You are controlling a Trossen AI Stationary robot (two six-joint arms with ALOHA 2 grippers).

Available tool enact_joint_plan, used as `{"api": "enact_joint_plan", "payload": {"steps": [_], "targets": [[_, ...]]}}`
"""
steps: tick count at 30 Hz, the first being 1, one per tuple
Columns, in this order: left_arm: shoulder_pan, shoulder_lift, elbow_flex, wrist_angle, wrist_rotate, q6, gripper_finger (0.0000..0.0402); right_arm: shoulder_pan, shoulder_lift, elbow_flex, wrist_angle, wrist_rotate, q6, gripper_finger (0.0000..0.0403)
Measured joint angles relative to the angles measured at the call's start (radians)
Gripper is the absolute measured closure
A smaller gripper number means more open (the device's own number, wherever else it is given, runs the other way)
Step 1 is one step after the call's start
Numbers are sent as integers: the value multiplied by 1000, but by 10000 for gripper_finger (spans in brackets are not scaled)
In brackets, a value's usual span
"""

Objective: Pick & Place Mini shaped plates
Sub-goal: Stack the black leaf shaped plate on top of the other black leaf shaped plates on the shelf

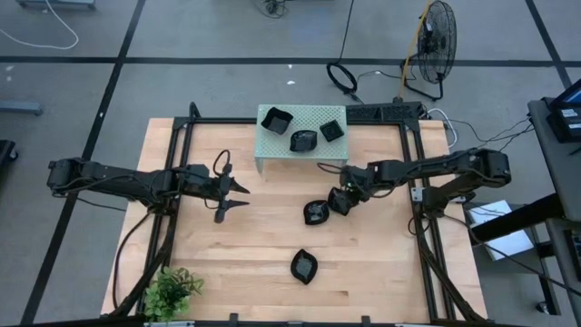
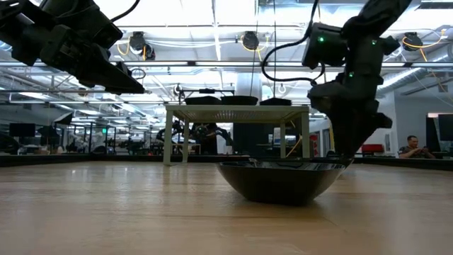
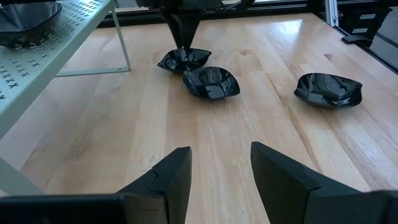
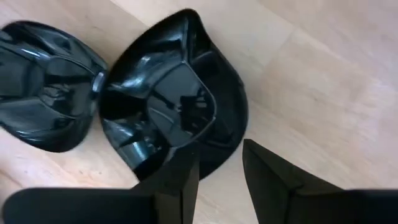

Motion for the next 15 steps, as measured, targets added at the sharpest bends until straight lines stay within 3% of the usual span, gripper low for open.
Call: {"api": "enact_joint_plan", "payload": {"steps": [15], "targets": [[0,0,0,0,0,1,231,1,0,-92,147,6,22,294]]}}
